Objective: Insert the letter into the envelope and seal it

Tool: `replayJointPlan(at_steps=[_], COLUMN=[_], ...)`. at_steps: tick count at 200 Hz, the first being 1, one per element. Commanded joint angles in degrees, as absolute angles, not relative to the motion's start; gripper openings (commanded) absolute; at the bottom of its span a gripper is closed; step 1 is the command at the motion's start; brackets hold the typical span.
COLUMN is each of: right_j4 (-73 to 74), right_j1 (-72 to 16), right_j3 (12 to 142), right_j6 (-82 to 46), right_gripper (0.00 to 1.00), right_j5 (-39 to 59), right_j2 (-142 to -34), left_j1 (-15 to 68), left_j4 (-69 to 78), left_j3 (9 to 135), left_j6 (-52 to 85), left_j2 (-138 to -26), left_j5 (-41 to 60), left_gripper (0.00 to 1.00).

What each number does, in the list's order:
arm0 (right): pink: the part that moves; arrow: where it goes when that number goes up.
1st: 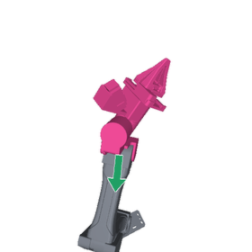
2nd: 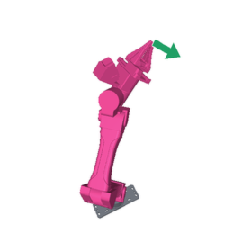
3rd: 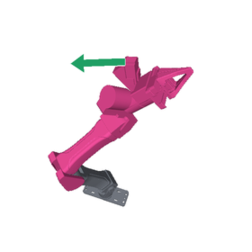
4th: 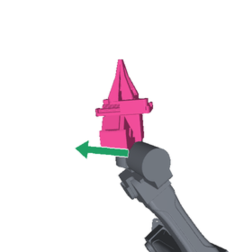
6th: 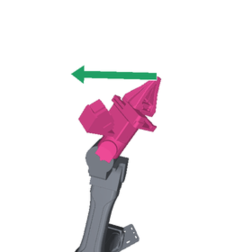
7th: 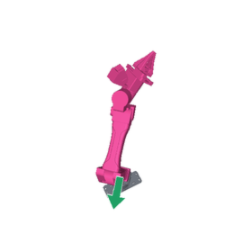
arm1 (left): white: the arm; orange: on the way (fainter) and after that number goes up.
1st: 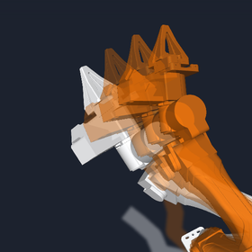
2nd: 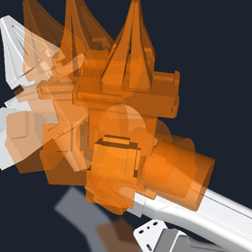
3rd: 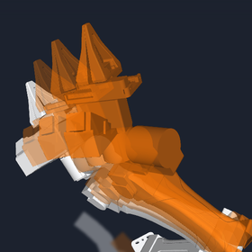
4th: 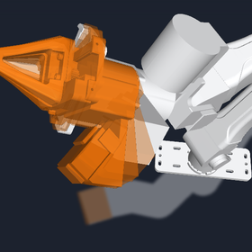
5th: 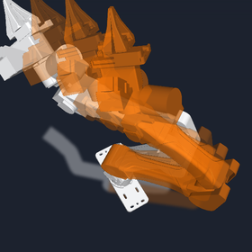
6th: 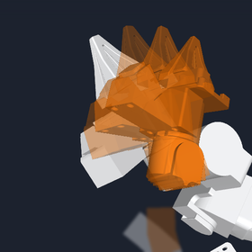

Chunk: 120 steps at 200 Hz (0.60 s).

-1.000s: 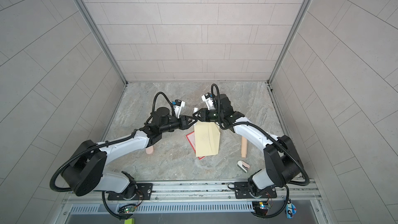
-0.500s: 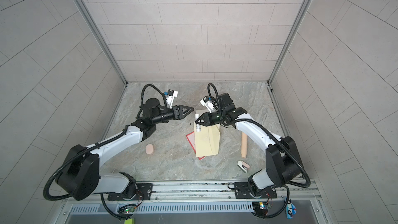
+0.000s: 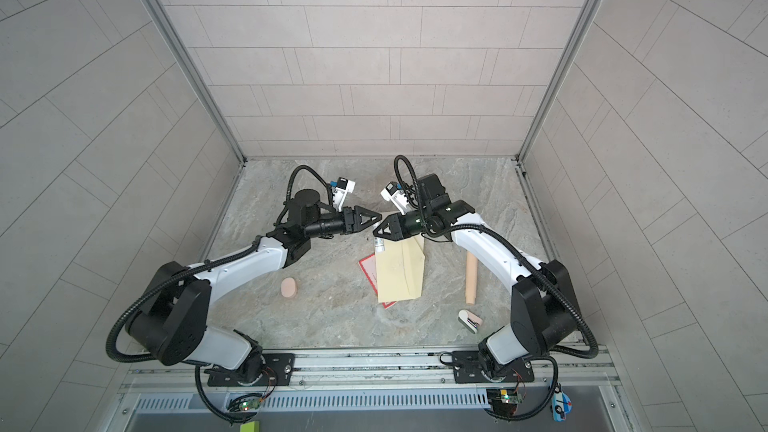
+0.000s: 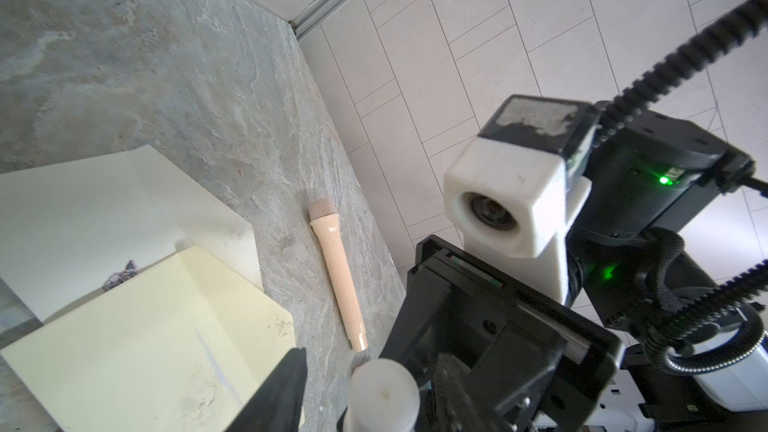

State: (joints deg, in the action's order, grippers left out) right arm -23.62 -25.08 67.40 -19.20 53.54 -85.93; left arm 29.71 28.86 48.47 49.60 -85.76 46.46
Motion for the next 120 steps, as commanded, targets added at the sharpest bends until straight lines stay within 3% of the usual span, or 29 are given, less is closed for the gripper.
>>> replayJointPlan(at_steps=[1,38,80,86,94,99,120], right_j4=[-23.9,-24.6,-27.4,-27.5,-27.8,-27.8,-24.9], right_j1=[-25.4,-25.4,-25.3,-25.3,-25.1,-24.9,-23.4], right_j3=[69.3,71.3,73.6,73.7,74.0,74.1,72.4], right_j6=[-17.8,-17.1,-15.7,-15.8,-16.6,-17.3,-20.6], right_gripper=[0.08,0.08,0.11,0.18,0.41,0.51,0.67], right_j5=[53.0,52.7,49.8,49.5,48.5,47.9,48.0], right_j2=[-86.7,-87.6,-88.3,-88.2,-88.2,-88.1,-86.9], left_j1=[30.5,31.0,30.8,30.8,30.8,30.8,30.4], left_j4=[31.8,30.4,23.0,20.4,18.2,17.4,15.5], left_j3=[47.4,47.2,49.6,50.5,51.4,51.8,53.5], left_j6=[51.4,51.2,47.8,46.9,45.9,45.5,46.8], left_j2=[-86.9,-88.1,-87.4,-86.9,-86.2,-85.6,-83.2], left_j5=[48.6,49.7,44.9,42.8,39.0,36.5,25.4], left_gripper=[0.49,0.34,0.03,0.0,0.0,0.0,0.0])
